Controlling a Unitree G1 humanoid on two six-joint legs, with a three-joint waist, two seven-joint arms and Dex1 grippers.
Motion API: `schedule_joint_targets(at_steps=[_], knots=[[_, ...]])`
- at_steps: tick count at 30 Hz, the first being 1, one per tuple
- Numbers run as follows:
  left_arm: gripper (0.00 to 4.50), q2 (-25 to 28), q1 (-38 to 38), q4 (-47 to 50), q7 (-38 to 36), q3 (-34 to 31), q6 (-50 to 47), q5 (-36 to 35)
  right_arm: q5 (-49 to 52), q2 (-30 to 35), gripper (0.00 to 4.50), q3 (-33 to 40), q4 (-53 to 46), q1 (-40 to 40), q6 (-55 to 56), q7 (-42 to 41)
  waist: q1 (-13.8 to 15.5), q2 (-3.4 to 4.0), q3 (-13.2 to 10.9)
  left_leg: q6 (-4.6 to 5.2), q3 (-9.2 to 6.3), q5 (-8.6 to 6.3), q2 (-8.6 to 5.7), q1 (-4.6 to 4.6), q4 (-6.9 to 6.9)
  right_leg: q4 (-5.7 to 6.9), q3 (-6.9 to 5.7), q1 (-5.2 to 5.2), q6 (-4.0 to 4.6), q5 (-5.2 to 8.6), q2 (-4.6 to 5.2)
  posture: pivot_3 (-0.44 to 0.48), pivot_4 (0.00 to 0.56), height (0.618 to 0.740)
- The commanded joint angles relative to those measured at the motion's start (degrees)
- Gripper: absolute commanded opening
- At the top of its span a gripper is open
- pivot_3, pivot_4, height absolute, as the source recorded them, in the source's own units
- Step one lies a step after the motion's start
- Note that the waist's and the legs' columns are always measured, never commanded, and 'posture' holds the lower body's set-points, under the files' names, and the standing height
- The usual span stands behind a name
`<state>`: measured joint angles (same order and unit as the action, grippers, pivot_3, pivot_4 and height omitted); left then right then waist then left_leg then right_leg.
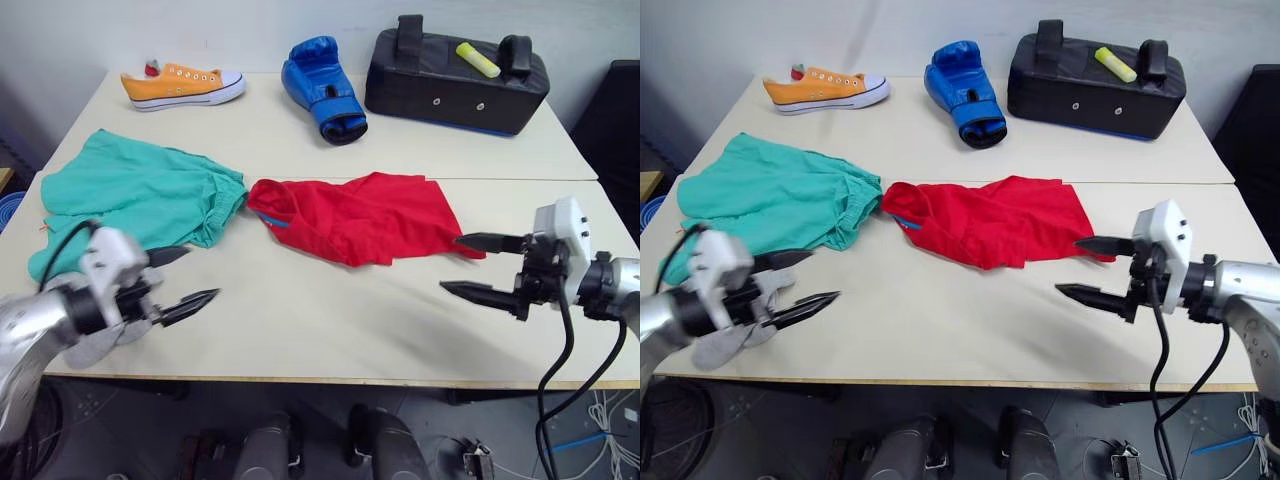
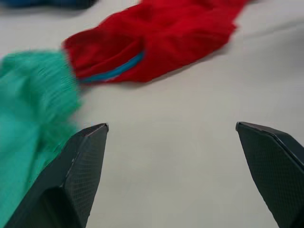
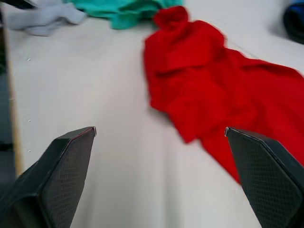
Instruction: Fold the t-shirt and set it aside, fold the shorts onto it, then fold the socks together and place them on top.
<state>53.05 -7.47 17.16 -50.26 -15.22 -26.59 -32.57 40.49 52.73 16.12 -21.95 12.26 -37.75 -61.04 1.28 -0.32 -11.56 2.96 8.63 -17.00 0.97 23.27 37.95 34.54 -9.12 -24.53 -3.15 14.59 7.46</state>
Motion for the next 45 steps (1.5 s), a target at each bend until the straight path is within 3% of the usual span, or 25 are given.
schedule_joint_targets(at_steps=[1,5,10,19,22,25,34,41,45], knots=[[4.5,-0.2,-12.2,-9.6,-7.8,10.1,4.2,5.9,2.4,-1.9,4.44,-1.1,-5.4,1.0,-0.9,3.1,-0.2,-0.02,0.0,-0.01,0.04,0.02,0.01,0.03,0.0,0.01,0.0,-0.03,-0.01,0.0,-0.05,0.0,0.15,0.74],[4.5,-6.1,-29.5,-24.4,-14.4,20.3,11.0,13.4,1.7,-3.9,4.44,-3.4,-8.8,0.5,-1.0,6.5,0.1,-0.04,0.0,0.25,0.17,0.22,-0.02,0.02,0.01,0.12,-0.03,-0.05,-0.01,0.0,-0.13,0.0,0.15,0.74],[4.5,-16.0,-44.5,-42.7,-19.4,27.0,23.0,20.9,-0.7,-4.8,4.44,-4.6,-11.4,-2.3,0.6,9.6,0.3,-0.11,0.0,0.44,0.22,0.32,-0.1,0.07,0.16,0.22,0.01,-0.02,-0.14,-0.07,-0.12,0.0,0.15,0.74],[4.5,-29.5,-59.8,-71.9,-19.2,32.3,45.2,33.2,-1.3,-5.1,4.44,-2.5,-14.6,-8.0,1.3,13.1,0.1,-0.23,-0.1,0.64,0.23,0.35,-0.14,0.11,0.28,0.18,0.02,-0.03,-0.25,-0.14,-0.02,0.0,0.15,0.74],[3.91,-31.4,-61.8,-77.7,-20.6,33.4,48.9,35.9,-0.8,-5.0,4.5,-1.1,-15.3,-9.2,0.9,13.8,-0.1,-0.25,-0.1,0.67,0.25,0.34,-0.14,0.09,0.29,0.18,0.04,-0.03,-0.25,-0.14,-0.02,0.0,0.15,0.74],[2.96,-31.9,-63.2,-82.1,-22.9,34.6,50.7,38.7,-0.8,-4.8,4.5,-0.2,-15.3,-9.9,0.8,14.1,-0.1,-0.31,-0.1,0.69,0.23,0.34,-0.13,0.09,0.3,0.23,0.03,-0.04,-0.25,-0.14,-0.02,0.0,0.15,0.74],[0.03,-32.8,-64.8,-86.9,-19.9,33.2,54.4,42.5,-0.7,-4.7,4.5,0.0,-14.7,-9.3,0.8,14.9,0.1,-0.32,-0.1,0.84,0.18,0.26,-0.13,0.14,0.46,0.24,0.01,-0.03,-0.26,-0.14,0.05,0.0,0.15,0.74],[0.03,-27.2,-61.3,-81.2,-33.4,30.4,54.8,38.2,-4.0,-4.5,4.5,-1.5,-11.1,-8.1,2.7,14.4,-0.5,-0.32,-0.1,0.88,0.17,0.17,-0.09,0.23,0.82,0.41,0.01,-0.04,-0.27,-0.15,0.04,0.0,0.15,0.74],[0.03,-18.6,-55.1,-74.8,-39.2,30.6,57.7,38.5,-5.5,-3.8,4.5,-1.8,-8.6,-8.1,4.0,12.2,-1.3,-0.31,-0.1,0.86,0.16,0.17,-0.07,0.2,0.81,0.45,0.01,-0.04,-0.25,-0.13,0.04,0.0,0.15,0.74]])
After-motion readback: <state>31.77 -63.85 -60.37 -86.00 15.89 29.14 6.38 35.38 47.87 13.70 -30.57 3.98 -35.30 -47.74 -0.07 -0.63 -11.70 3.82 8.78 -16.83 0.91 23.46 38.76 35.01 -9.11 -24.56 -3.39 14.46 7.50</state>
